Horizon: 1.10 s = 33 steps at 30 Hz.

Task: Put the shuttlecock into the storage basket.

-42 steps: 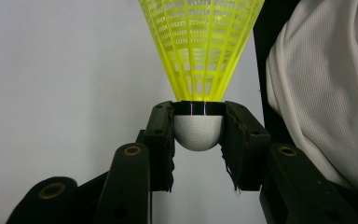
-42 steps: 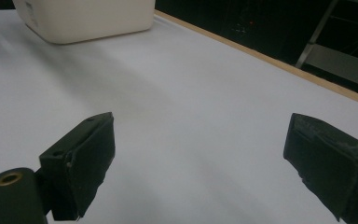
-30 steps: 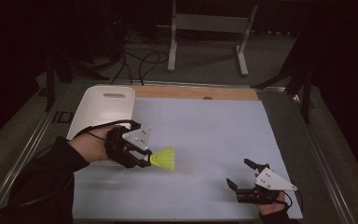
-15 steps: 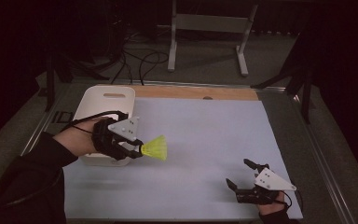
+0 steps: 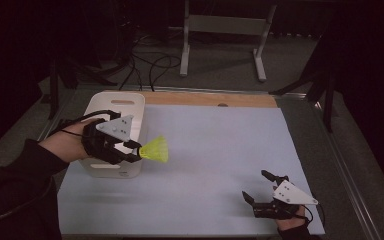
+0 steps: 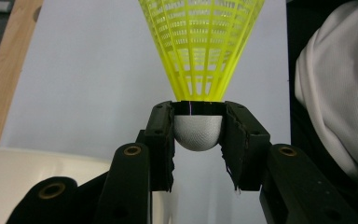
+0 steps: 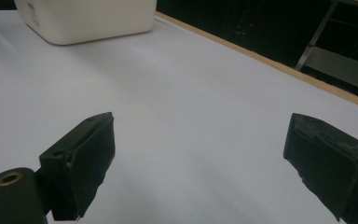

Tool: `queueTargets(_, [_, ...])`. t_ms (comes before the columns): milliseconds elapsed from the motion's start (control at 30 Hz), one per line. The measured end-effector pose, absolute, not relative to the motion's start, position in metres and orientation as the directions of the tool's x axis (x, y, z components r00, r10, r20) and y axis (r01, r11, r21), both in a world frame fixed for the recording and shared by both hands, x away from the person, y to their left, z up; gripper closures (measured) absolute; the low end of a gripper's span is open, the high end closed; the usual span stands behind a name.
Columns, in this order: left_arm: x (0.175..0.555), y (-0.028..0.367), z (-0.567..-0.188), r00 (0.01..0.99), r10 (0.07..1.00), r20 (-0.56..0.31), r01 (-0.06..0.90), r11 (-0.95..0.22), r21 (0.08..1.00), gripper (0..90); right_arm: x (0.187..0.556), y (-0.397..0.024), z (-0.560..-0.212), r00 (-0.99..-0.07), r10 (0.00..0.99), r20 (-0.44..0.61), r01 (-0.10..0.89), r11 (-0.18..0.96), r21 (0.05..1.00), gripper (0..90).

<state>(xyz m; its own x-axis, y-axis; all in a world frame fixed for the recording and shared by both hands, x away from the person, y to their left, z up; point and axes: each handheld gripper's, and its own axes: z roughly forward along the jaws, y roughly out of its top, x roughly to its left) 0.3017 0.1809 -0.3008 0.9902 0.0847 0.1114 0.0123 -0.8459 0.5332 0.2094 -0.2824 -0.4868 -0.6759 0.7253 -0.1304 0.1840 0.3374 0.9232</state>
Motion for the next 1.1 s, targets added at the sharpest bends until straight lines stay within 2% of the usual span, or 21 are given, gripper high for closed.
queueTargets(867, [0.311,0.242,-0.298,0.966,0.23,0.121,0.127,-0.826,0.549,65.0,0.209,-0.282,-0.487,-0.675,0.724,-0.139,0.174,0.34,0.924,8.7])
queueTargets(1100, [0.317,0.252,-0.304,0.946,0.303,0.116,0.193,-0.813,0.55,65.0,0.209,-0.283,-0.487,-0.676,0.724,-0.141,0.171,0.34,0.925,8.7])
